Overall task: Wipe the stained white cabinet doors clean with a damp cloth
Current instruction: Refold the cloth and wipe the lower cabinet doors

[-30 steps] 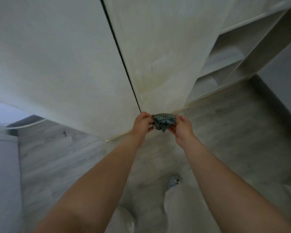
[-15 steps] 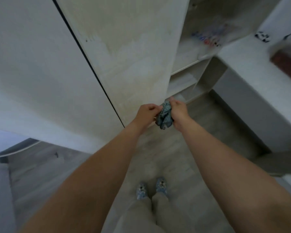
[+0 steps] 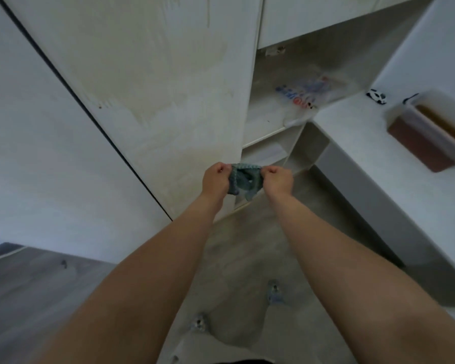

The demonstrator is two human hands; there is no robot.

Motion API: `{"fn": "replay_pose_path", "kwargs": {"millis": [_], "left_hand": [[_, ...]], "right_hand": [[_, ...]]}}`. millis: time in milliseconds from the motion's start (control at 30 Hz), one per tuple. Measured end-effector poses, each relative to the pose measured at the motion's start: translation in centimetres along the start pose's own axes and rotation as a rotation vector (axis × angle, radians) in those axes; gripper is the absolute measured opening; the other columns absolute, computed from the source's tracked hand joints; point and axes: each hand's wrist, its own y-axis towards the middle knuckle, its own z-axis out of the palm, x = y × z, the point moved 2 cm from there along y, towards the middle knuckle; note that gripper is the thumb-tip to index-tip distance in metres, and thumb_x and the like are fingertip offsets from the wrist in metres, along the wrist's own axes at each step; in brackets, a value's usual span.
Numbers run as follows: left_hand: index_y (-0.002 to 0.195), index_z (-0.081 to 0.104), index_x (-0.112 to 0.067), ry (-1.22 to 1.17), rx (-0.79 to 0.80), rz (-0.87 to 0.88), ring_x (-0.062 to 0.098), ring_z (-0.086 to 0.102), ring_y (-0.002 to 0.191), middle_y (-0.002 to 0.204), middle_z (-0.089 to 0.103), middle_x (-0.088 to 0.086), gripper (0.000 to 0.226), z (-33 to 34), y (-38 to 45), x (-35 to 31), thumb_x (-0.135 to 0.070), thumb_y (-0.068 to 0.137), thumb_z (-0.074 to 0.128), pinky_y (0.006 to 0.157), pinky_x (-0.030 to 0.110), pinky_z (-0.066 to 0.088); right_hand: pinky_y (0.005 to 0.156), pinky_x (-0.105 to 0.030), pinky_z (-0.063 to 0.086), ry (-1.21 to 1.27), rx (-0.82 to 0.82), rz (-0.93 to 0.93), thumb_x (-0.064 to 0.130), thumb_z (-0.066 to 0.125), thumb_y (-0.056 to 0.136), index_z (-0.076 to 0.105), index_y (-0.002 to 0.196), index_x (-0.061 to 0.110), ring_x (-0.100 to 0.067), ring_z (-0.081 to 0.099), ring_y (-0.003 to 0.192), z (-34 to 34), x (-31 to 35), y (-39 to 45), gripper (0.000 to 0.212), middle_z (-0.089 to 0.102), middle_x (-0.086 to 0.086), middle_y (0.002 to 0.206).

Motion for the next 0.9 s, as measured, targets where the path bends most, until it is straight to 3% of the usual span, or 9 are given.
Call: {"fn": "replay_pose_path", "kwargs": {"millis": [100, 233, 333, 433, 567, 667, 733, 833, 900], "left_hand": [[0.084, 0.056, -0.009, 0.026, -0.027, -0.057, 0.028, 0.056, 0.079, 0.085, 0.056, 0.015, 0.029, 1.4, 0.9, -0.7, -0.024, 0.104, 0.042, 0.067, 0.038, 0.045], [0.101, 0.059, -0.004, -0.025, 0.045, -0.082, 0.026, 0.066, 0.085, 0.093, 0.065, 0.013, 0.045, 3.8, -0.2, -2.4, -0.048, 0.101, 0.048, 0.067, 0.034, 0.053], [0.089, 0.06, -0.011, -0.053, 0.091, -0.098, 0.018, 0.064, 0.074, 0.084, 0.064, 0.005, 0.023, 4.8, -0.9, -2.4, -0.032, 0.094, 0.067, 0.059, 0.027, 0.051], [0.082, 0.06, -0.01, -0.202, 0.093, -0.163, 0.022, 0.058, 0.067, 0.079, 0.064, 0.01, 0.016, 5.1, -1.4, -2.6, -0.018, 0.095, 0.066, 0.053, 0.027, 0.045], [0.114, 0.065, 0.0, -0.523, 0.002, -0.281, 0.031, 0.069, 0.1, 0.111, 0.07, 0.019, 0.031, 5.7, -1.3, -4.1, -0.027, 0.102, 0.054, 0.091, 0.043, 0.057], [0.124, 0.06, 0.002, -0.568, -0.061, -0.325, 0.033, 0.067, 0.11, 0.12, 0.069, 0.019, 0.046, 5.8, -1.4, -5.2, -0.037, 0.104, 0.047, 0.098, 0.048, 0.054], [0.122, 0.061, 0.003, -0.569, -0.112, -0.317, 0.033, 0.069, 0.106, 0.118, 0.07, 0.02, 0.046, 4.9, -1.5, -5.7, -0.038, 0.104, 0.048, 0.094, 0.048, 0.056], [0.111, 0.064, 0.003, -0.499, -0.179, -0.277, 0.033, 0.07, 0.101, 0.112, 0.071, 0.02, 0.038, 2.7, -2.1, -6.2, -0.033, 0.102, 0.054, 0.09, 0.045, 0.058], [0.098, 0.066, -0.004, -0.329, -0.225, -0.231, 0.032, 0.07, 0.096, 0.108, 0.072, 0.017, 0.026, 1.0, -2.6, -6.6, -0.029, 0.1, 0.059, 0.083, 0.04, 0.059]], "right_hand": [[0.068, -0.039, 0.047, 0.078, 0.161, 0.001, 0.002, 0.052, 0.093, 0.065, 0.084, 0.01, -0.023, 0.053, 0.08, -0.8, 0.4, 3.7, 0.017, 0.057, -0.009, 0.081], [0.064, -0.031, 0.044, 0.067, 0.376, -0.093, 0.005, 0.045, 0.096, 0.053, 0.076, 0.018, -0.022, 0.052, 0.076, -1.5, 2.3, 7.3, 0.026, 0.055, -0.007, 0.081], [0.061, -0.026, 0.043, -0.002, 0.596, -0.181, 0.009, 0.048, 0.1, 0.057, 0.087, 0.016, -0.015, 0.052, 0.076, -1.4, 3.4, 8.7, 0.018, 0.058, -0.005, 0.085], [0.074, -0.028, 0.045, -0.037, 0.584, -0.22, 0.017, 0.058, 0.097, 0.057, 0.095, 0.015, -0.018, 0.055, 0.087, -1.0, 3.4, 10.1, 0.003, 0.06, -0.004, 0.095], [0.079, -0.03, 0.042, -0.05, 0.513, -0.179, 0.039, 0.057, 0.097, 0.056, 0.106, 0.012, -0.022, 0.057, 0.092, -1.1, 2.7, 10.2, 0.029, 0.061, -0.005, 0.102], [0.081, -0.037, 0.053, 0.228, 0.859, 0.049, 0.058, 0.058, 0.092, 0.065, 0.109, 0.006, -0.025, 0.067, 0.092, -0.7, 2.1, 8.9, 0.055, 0.07, -0.01, 0.104], [0.073, -0.036, 0.059, 0.275, 0.986, 0.046, 0.043, 0.069, 0.09, 0.067, 0.107, 0.004, -0.031, 0.07, 0.092, -0.6, 2.1, 8.1, 0.042, 0.071, -0.017, 0.105], [0.061, -0.03, 0.057, 0.227, 0.941, -0.03, 0.01, 0.065, 0.094, 0.067, 0.097, 0.006, -0.033, 0.068, 0.089, 0.1, 3.4, 6.6, 0.005, 0.07, -0.017, 0.098], [0.064, -0.037, 0.06, 0.262, 0.9, -0.025, 0.01, 0.059, 0.098, 0.066, 0.1, 0.003, -0.034, 0.069, 0.086, 0.4, 4.9, 5.6, 0.01, 0.07, -0.02, 0.099]]}}
